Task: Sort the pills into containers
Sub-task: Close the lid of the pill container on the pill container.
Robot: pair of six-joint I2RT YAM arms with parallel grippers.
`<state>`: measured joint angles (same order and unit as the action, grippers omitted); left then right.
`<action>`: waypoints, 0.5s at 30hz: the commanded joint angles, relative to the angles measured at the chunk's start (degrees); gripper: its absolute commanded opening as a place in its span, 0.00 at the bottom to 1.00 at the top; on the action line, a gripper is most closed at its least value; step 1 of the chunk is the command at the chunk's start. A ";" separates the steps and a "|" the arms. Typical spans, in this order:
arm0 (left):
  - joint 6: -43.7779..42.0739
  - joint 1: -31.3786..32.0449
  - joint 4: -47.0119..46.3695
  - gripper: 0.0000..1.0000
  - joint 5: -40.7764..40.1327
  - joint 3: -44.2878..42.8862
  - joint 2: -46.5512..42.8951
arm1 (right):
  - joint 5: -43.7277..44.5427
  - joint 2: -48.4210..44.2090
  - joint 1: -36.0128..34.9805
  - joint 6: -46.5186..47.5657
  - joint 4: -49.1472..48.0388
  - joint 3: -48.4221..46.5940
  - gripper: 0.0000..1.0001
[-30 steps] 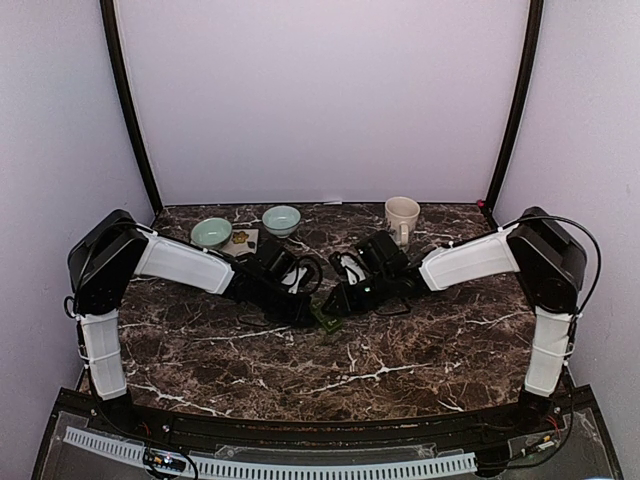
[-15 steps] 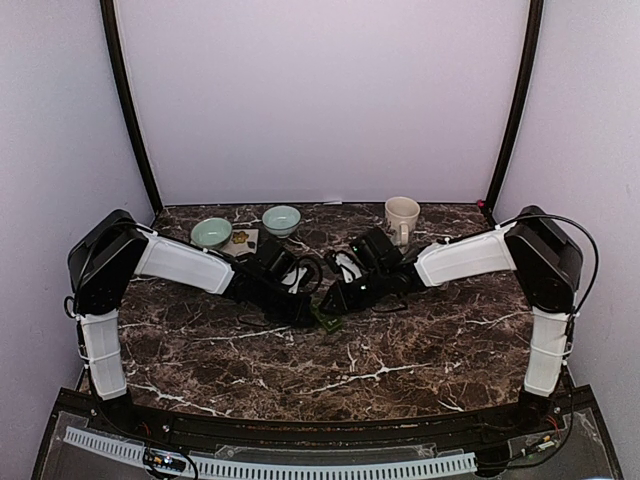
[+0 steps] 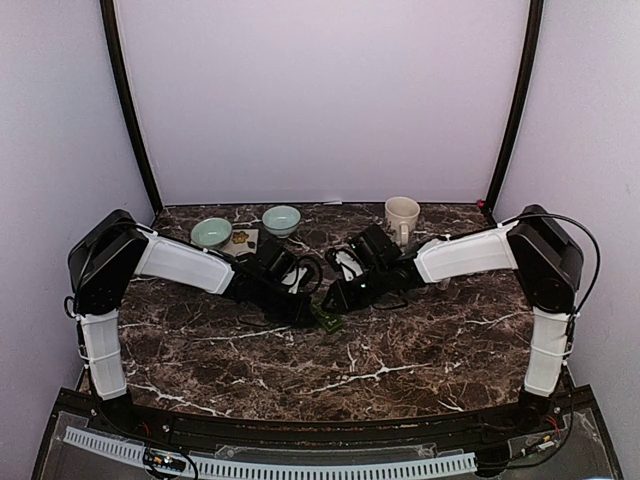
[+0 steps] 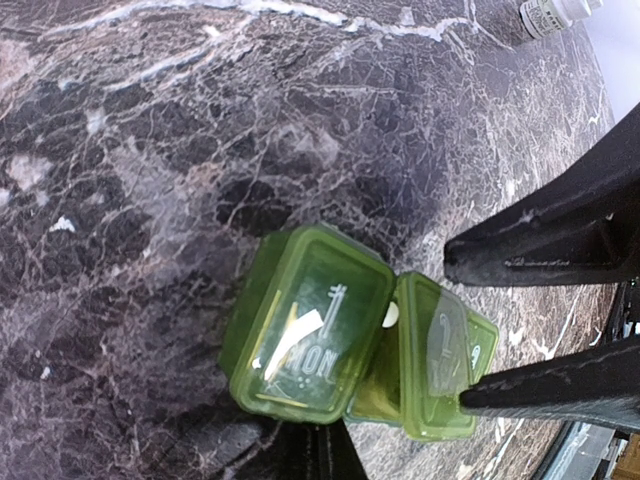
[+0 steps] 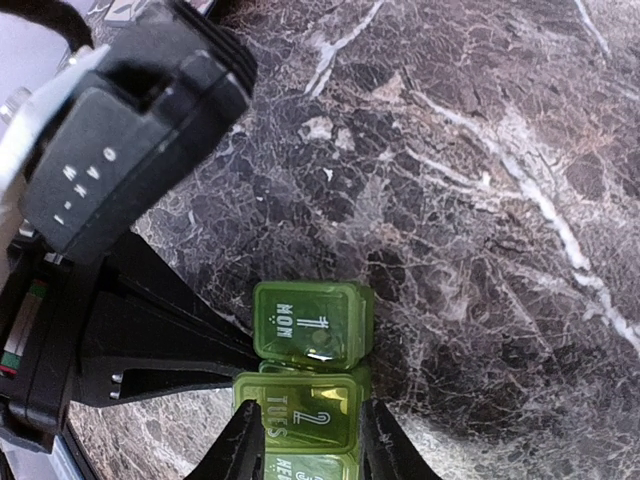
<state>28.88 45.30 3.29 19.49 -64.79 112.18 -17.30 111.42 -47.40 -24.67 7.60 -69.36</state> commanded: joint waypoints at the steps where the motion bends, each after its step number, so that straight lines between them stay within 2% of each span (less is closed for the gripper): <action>1: -0.58 0.67 0.83 0.00 -0.06 -0.77 0.58 | 1.33 -1.40 -0.53 1.04 0.79 -2.08 0.33; 15: -0.51 0.67 0.90 0.00 0.03 -0.86 0.58 | -0.39 2.39 -0.53 1.02 3.69 -4.04 0.39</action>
<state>28.88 45.30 3.29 19.49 -64.79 112.18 -16.88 112.01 -47.40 -24.21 10.55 -71.75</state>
